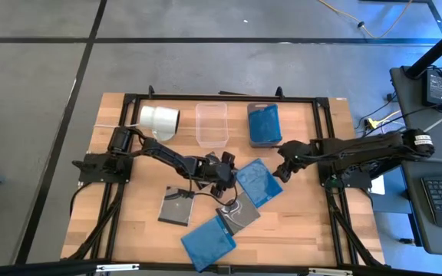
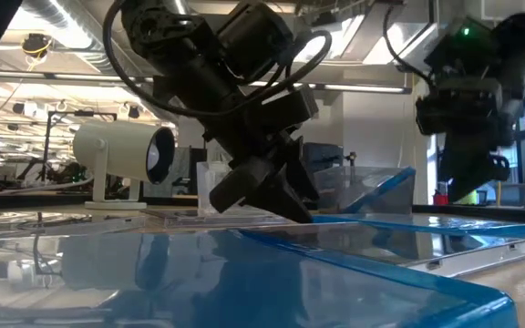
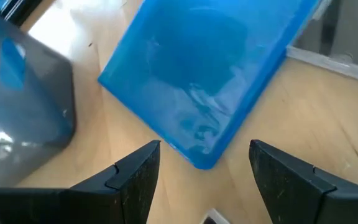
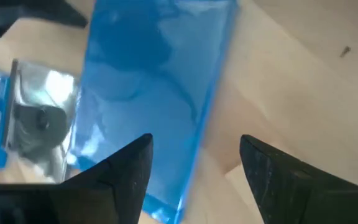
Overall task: Pick & place jewel cases by type
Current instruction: Put the top blue cd case into the gray bin
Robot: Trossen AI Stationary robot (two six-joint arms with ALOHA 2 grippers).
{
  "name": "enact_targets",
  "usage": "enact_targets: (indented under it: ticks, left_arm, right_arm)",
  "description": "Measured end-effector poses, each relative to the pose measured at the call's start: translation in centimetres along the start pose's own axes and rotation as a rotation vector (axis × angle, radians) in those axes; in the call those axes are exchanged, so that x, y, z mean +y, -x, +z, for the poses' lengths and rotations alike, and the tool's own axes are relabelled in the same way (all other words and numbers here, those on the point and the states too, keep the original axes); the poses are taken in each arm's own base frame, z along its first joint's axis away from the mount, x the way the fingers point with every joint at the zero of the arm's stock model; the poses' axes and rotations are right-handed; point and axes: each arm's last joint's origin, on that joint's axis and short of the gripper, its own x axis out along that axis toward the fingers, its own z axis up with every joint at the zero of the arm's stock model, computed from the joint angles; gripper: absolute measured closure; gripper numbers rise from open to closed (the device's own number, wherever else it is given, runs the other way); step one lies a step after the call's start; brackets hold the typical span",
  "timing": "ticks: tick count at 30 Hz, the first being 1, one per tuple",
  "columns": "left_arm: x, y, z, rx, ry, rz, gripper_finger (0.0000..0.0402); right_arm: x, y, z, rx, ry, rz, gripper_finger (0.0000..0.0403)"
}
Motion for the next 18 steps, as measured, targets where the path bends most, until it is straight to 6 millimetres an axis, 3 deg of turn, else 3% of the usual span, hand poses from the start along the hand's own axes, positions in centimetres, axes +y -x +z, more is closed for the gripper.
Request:
enact_targets:
  ticks: [12,18]
  left_arm:
    - [-0.1,-0.2,-0.1,-0.008,-0.044,-0.013,0.0159]
    - [-0.5,-1.4,-0.2,-0.040,-0.050,0.003,0.0159]
  right_arm:
    - [-2.7,-1.5,-0.8,-0.021,-0.149,0.073,0.0159]
    - [-2.7,-1.6,-0.8,-0.038,-0.148,0.075,0.0159]
